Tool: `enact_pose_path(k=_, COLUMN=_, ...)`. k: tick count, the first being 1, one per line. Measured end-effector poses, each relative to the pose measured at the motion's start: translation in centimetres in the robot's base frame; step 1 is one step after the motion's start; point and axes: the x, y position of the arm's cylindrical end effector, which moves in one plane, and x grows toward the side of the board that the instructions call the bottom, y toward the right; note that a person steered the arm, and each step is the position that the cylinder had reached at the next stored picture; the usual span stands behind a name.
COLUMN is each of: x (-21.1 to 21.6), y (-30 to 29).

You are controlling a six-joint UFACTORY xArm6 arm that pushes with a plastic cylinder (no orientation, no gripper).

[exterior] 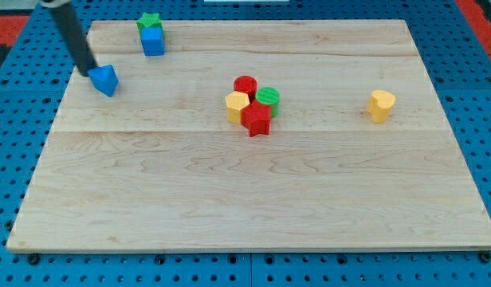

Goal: Slide the triangle close to the cube

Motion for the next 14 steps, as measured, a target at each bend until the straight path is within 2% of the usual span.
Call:
enact_pose_path(k=2, x=4.0, y=-0.7)
enact_pose_path(k=3, x=4.3, y=1.8)
enact_pose_path(k=4, x=5.9, y=-2.5)
enact_pose_path(k=6, x=6.3, y=3.1)
enact_pose_path(k=7, x=10.2, y=2.0)
enact_pose_path(k=8, x=9.8, y=-1.7)
enact_pose_path(k=9, x=9.8, y=-1.7)
enact_pose_path(k=10, x=11.8, y=0.3)
enact_pose_path(k=11, x=10.8, y=3.9)
enact_pose_path(k=13, x=2.9, y=4.3)
enact_pose_path(k=14, x=3.8, y=6.8)
